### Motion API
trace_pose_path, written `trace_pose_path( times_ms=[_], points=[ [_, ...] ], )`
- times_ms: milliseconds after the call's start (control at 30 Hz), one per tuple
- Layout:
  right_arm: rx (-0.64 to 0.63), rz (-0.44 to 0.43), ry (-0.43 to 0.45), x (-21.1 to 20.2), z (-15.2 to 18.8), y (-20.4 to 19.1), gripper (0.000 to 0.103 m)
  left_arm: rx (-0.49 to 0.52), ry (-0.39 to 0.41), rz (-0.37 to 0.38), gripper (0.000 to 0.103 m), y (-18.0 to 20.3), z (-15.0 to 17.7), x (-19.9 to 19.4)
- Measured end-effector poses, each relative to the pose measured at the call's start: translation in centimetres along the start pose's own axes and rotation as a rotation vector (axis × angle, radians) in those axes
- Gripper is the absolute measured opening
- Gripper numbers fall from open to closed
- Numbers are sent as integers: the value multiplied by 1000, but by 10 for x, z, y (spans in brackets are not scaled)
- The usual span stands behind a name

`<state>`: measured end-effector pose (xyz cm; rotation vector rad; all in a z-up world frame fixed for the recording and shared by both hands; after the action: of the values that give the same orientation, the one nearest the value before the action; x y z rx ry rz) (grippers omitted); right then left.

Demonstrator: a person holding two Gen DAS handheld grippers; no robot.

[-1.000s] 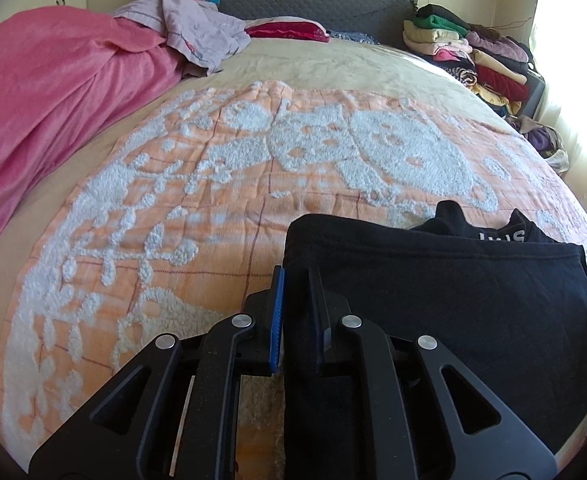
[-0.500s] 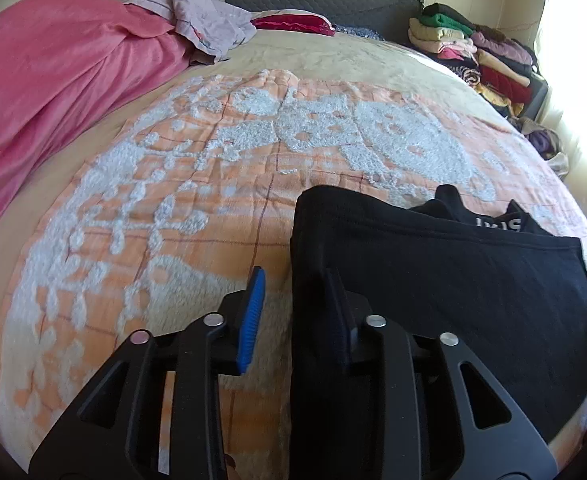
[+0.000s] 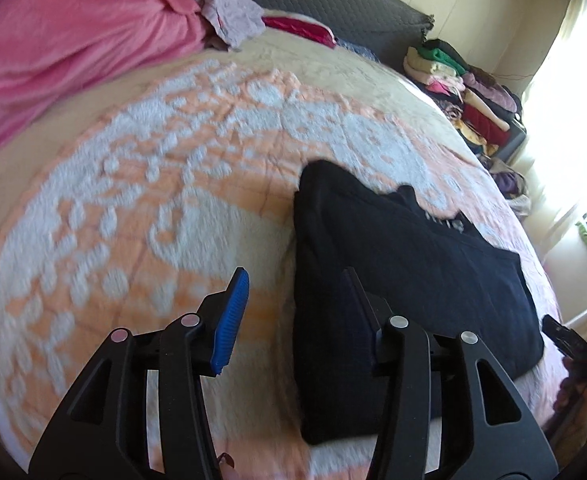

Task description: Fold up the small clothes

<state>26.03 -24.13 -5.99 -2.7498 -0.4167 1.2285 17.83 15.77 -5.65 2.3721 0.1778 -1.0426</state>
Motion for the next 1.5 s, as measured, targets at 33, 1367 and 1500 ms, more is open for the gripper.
trace_pose_path(
  times_ms=[33,1367,1500],
  points=[
    [-8,1,-7,-1,4,-1,51,-2,-14,7,40,1,6,1],
    [-36,135,-13,-37,49,-11,58,111,-76,-99,39,2,51,-6],
    [-69,96,29,-50,46,-32,72,117,-71,-104,42,2,52,-13]
  ],
)
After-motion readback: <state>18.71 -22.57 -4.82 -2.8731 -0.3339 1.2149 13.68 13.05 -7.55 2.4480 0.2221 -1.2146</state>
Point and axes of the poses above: each gripper's, at about its wrist camera, not at the fingertips, and x roughly the way its jaws point, y to its right, z to its underside, the point moved 6 cm from there along x, roughly the way its jaws point, and after that the axes turned 9 degrees about -x, right-handed, at the moved point
